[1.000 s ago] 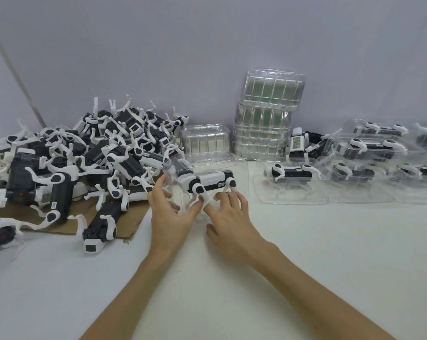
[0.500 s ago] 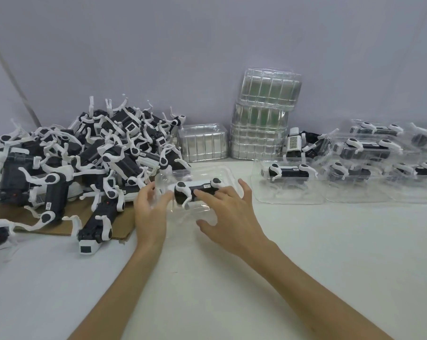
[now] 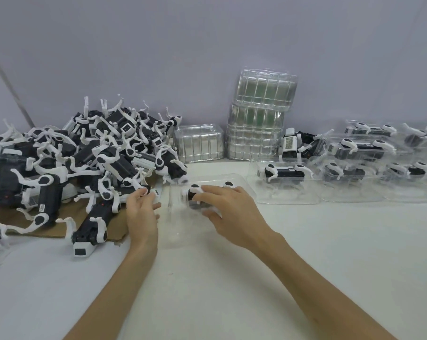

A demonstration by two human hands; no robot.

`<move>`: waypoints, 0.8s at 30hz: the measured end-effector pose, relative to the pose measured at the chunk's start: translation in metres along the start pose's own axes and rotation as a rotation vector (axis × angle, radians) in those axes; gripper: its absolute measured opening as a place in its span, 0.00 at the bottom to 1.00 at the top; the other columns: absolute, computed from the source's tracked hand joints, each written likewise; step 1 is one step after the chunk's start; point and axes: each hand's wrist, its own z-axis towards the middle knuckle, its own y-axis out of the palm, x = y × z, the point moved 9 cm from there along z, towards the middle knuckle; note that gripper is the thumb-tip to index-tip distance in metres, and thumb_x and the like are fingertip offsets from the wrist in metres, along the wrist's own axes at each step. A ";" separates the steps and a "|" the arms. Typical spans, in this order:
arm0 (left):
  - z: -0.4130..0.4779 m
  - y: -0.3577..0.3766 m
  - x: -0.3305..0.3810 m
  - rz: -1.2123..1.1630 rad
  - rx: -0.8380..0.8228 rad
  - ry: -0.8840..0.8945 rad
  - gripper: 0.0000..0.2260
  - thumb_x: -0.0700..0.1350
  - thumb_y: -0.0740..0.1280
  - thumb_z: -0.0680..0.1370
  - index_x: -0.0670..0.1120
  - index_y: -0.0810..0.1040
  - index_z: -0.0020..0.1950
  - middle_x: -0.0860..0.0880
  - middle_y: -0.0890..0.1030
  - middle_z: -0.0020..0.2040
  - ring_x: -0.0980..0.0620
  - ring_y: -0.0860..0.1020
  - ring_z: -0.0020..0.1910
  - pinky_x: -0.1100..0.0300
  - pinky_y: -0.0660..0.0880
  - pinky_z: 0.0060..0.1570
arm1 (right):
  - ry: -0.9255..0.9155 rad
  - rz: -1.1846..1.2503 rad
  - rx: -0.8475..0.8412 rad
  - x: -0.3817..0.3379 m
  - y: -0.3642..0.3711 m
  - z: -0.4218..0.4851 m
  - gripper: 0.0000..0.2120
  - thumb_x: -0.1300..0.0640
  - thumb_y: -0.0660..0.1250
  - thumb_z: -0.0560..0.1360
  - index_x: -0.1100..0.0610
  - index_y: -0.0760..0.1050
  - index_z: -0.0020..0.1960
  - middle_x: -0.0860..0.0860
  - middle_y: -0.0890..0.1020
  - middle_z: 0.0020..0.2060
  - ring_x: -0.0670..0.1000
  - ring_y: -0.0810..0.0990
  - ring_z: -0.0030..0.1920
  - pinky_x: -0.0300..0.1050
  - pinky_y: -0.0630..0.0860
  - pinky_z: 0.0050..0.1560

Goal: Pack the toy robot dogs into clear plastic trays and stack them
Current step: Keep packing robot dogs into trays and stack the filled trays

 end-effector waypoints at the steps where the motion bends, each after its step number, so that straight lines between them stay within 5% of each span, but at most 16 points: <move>1: 0.001 -0.004 0.001 -0.003 0.030 0.010 0.10 0.42 0.61 0.81 0.47 0.72 0.63 0.47 0.79 0.57 0.54 0.79 0.46 0.58 0.73 0.44 | 0.013 0.023 0.053 0.002 -0.007 0.000 0.14 0.58 0.65 0.79 0.47 0.77 0.63 0.41 0.79 0.60 0.50 0.79 0.57 0.41 0.61 0.54; 9: 0.008 -0.007 -0.006 0.005 0.052 -0.014 0.08 0.41 0.59 0.82 0.48 0.70 0.60 0.50 0.77 0.52 0.54 0.79 0.40 0.60 0.71 0.37 | 0.051 -0.067 0.456 0.025 -0.065 -0.003 0.16 0.65 0.72 0.73 0.52 0.81 0.59 0.49 0.80 0.65 0.57 0.78 0.62 0.55 0.65 0.64; 24: 0.003 0.000 -0.006 0.019 0.029 0.028 0.07 0.40 0.61 0.82 0.48 0.69 0.59 0.57 0.74 0.47 0.53 0.78 0.37 0.60 0.69 0.35 | 0.434 -0.377 0.244 0.214 -0.123 -0.042 0.17 0.62 0.69 0.77 0.51 0.79 0.64 0.49 0.80 0.65 0.57 0.77 0.63 0.53 0.61 0.63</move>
